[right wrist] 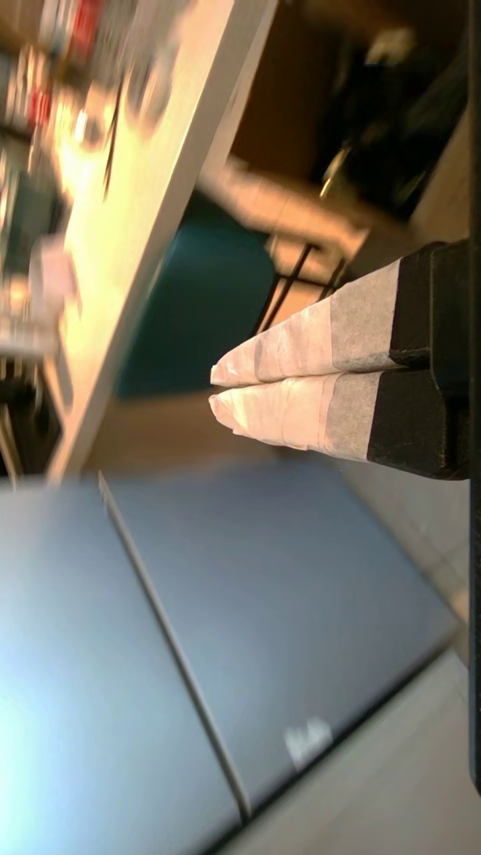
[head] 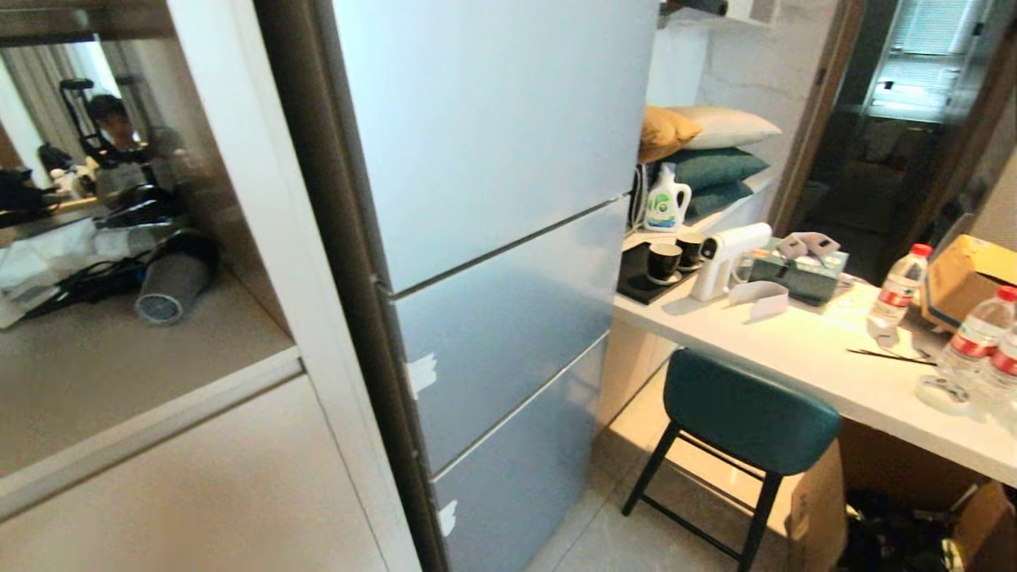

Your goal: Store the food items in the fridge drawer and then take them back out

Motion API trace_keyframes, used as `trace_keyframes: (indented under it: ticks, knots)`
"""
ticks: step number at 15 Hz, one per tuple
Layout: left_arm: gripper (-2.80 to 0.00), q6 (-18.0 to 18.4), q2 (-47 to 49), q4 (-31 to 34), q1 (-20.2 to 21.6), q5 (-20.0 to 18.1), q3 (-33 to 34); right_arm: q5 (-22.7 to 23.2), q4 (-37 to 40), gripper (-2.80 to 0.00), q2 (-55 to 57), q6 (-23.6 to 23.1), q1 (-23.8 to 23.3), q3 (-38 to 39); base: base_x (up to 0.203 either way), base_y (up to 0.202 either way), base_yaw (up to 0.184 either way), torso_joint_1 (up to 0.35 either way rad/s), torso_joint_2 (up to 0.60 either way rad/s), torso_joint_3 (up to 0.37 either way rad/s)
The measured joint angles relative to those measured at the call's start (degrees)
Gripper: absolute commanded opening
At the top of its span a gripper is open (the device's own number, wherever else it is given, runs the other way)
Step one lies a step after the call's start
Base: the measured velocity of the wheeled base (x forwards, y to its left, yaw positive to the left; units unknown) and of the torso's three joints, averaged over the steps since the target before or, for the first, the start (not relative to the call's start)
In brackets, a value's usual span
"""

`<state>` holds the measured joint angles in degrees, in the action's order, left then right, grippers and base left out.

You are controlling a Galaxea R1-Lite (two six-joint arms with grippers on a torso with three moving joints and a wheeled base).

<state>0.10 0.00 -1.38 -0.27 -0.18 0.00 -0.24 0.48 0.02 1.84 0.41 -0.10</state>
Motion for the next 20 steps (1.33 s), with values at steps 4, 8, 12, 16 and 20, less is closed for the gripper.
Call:
trace_keyframes:
  ticks: [4,8,12,16,20]
  knots:
    - [-2.80,0.0,0.0,0.0,0.0,0.0,0.0,0.0,0.0,-2.80,0.0,0.0,0.0,0.0,0.001,0.008,-0.172,0.002,0.00,0.003]
    - [-2.80,0.0,0.0,0.0,0.0,0.0,0.0,0.0,0.0,-2.80,0.0,0.0,0.0,0.0,0.000,0.004,-0.089,0.003,0.00,0.006]
    - [-2.80,0.0,0.0,0.0,0.0,0.0,0.0,0.0,0.0,-2.80,0.0,-0.1,0.0,0.0,0.000,0.000,0.000,0.000,0.00,0.000]
    - [-2.80,0.0,0.0,0.0,0.0,0.0,0.0,0.0,0.0,-2.80,0.0,-0.1,0.0,0.0,0.000,0.000,0.000,0.000,0.00,0.000]
    - [-2.80,0.0,0.0,0.0,0.0,0.0,0.0,0.1,0.0,-2.80,0.0,-0.1,0.0,0.0,0.000,0.000,0.000,0.000,0.00,0.000]
